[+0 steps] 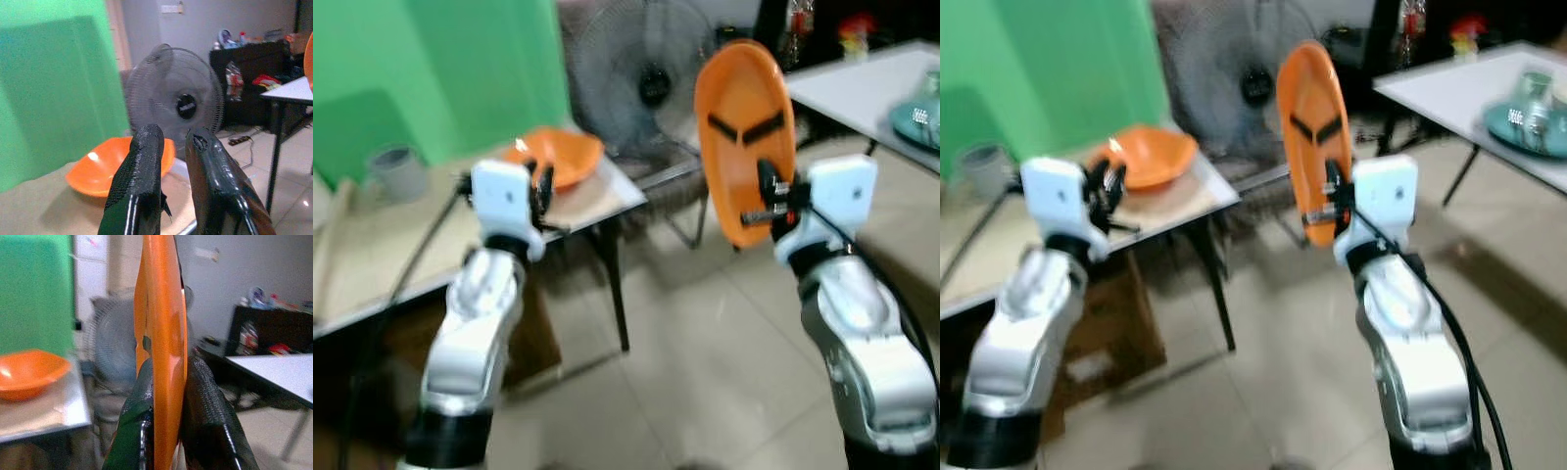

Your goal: Setting the table

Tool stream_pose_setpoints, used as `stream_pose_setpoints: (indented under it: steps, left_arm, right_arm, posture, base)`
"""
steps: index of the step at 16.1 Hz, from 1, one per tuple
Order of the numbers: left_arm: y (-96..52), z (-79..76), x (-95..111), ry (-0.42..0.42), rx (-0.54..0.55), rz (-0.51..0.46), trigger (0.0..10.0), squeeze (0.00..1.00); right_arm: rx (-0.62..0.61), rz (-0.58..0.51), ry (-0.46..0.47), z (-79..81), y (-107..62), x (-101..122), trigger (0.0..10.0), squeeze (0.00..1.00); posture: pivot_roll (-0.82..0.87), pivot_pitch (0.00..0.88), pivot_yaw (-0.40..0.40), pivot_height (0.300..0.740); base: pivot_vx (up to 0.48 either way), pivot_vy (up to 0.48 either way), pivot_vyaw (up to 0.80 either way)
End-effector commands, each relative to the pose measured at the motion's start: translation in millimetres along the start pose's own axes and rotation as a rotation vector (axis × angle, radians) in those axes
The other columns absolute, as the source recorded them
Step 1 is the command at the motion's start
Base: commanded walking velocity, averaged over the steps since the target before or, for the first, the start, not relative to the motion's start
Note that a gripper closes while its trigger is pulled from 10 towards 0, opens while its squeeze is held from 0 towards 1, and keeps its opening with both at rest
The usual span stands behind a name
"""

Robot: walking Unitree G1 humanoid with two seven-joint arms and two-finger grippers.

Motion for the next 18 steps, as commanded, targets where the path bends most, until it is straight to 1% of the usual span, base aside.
stream_pose_setpoints:
  steps: [1, 2, 5, 8, 10, 14, 15, 18]
  left_arm:
    - [0.0, 10.1, 3.8, 0.021, 0.034, -0.007, 10.0, 0.0]
    - [-0.4, 12.3, 3.3, 0.002, 0.039, -0.003, 10.0, 0.0]
    - [2.8, 10.0, 2.3, -0.003, 0.019, -0.006, 10.0, 0.0]
    - [7.2, 7.3, 1.6, -0.031, -0.001, -0.007, 10.0, 0.0]
    - [9.4, 7.4, -0.2, -0.035, -0.008, 0.002, 10.0, 0.0]
    - [10.3, 6.2, -2.1, -0.047, -0.019, 0.007, 10.0, 0.0]
    - [10.2, 6.0, -2.2, -0.049, -0.023, 0.007, 10.0, 0.0]
    - [9.9, 6.4, -2.1, -0.048, -0.026, 0.005, 10.0, 0.0]
  right_arm:
    - [0.015, -0.048, 0.001, 3.7, 1.1, 10.9, 10.0, 0.0]
    - [0.017, -0.04, 0.002, 4.0, 0.2, 9.7, 10.0, 0.0]
    - [0.013, -0.039, 0.005, 3.4, -1.2, 9.9, 10.0, 0.0]
    - [-0.019, -0.044, 0.004, 0.0, -2.9, 11.2, 10.0, 0.0]
    - [-0.032, -0.035, 0.005, -1.4, -4.9, 9.9, 10.0, 0.0]
    - [-0.019, -0.028, 0.008, 0.6, -5.7, 8.6, 10.0, 0.0]
    - [-0.018, -0.029, 0.013, 1.0, -5.8, 8.5, 10.0, 0.0]
    - [-0.014, -0.029, 0.019, 2.3, -5.6, 8.7, 10.0, 0.0]
  posture:
    - [0.02, 0.0, 0.038, 0.74]
    - [0.01, 0.0, 0.047, 0.74]
    - [0.0, 0.0, 0.062, 0.74]
    - [-0.02, 0.0, 0.089, 0.74]
    - [-0.04, 0.0, 0.102, 0.74]
    - [-0.03, 0.0, 0.1, 0.74]
    - [-0.03, 0.0, 0.097, 0.74]
    - [-0.03, 0.0, 0.094, 0.74]
  base:
    - [0.0, 0.0, -0.8]
    - [0.0, 0.0, -0.8]
    - [0.0, 0.0, -0.8]
    - [0.0, 0.0, -0.8]
    - [0.268, 0.0, -0.8]
    - [0.3, 0.0, -0.78]
    - [0.311, 0.0, -0.46]
    - [0.317, 0.0, 0.0]
Point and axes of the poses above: a point about 5 cm out from each wrist's last joint towards the gripper, its own y axis pointing out of the wrist towards the gripper, its own x axis along the axis of the wrist's last joint, z = x × y, the point moved 3 cm from there along y, pointing out of the wrist towards the gripper, and after that the axes turned 5 degrees about -y, right-handed, at the moved point
